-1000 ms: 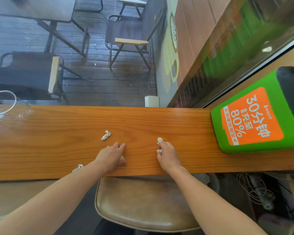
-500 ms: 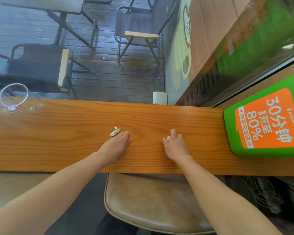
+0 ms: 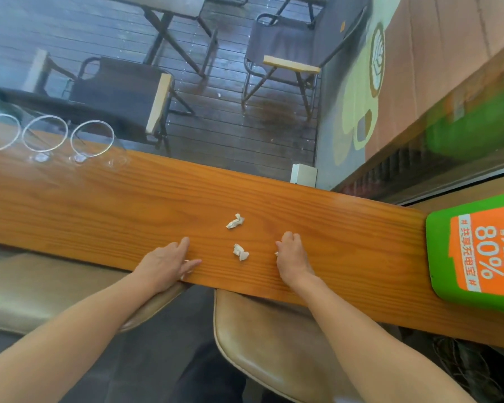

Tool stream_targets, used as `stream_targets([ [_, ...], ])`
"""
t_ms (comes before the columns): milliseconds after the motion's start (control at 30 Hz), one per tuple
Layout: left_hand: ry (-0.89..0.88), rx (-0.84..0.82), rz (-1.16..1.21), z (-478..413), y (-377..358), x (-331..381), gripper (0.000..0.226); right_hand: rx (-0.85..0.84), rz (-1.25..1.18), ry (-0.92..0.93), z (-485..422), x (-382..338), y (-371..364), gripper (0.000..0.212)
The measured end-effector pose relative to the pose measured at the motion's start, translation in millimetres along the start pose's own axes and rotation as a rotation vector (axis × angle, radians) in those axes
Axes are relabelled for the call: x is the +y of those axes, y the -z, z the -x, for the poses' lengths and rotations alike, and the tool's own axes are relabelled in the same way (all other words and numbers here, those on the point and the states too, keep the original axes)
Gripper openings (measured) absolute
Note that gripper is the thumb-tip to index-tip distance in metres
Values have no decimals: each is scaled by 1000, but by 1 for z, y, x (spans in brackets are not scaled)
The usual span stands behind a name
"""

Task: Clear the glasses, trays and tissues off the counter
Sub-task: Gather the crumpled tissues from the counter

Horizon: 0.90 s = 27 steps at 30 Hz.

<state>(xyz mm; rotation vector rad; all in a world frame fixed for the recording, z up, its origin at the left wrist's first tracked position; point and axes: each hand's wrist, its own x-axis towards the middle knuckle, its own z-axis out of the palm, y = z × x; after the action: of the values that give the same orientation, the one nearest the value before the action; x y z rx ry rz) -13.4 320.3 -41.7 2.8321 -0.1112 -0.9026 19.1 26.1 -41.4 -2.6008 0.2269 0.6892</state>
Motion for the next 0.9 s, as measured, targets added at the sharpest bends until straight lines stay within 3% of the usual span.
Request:
stream_targets([
  [133, -124, -3, -261, -10, -6, -8, 69, 25, 6, 185, 7, -48, -25, 16],
  [267, -355, -83, -451, -28, -1, -17, 55, 13, 130, 366, 6, -61, -48, 22],
  [400, -450, -6, -442, -31, 5, -26, 41, -80, 356, 498, 2, -50, -55, 23],
  [500, -407, 101, -377, -38, 11, -29, 45, -9, 464, 627, 6, -40, -47, 14],
  [567, -447, 241, -337, -42, 11, -30, 51, 44, 539, 707, 9, -30, -47, 24],
  [633, -494, 319, -346, -44, 10, -30, 50, 55, 599, 746, 12, -22, -46, 29],
  [733, -537, 309, -345, -47, 4, -29, 36, 37, 623, 751, 11, -21, -41, 24],
  [900, -525, 248, -328, -50, 2, -6, 8, -43, 415, 612, -2, -42, -28, 36],
])
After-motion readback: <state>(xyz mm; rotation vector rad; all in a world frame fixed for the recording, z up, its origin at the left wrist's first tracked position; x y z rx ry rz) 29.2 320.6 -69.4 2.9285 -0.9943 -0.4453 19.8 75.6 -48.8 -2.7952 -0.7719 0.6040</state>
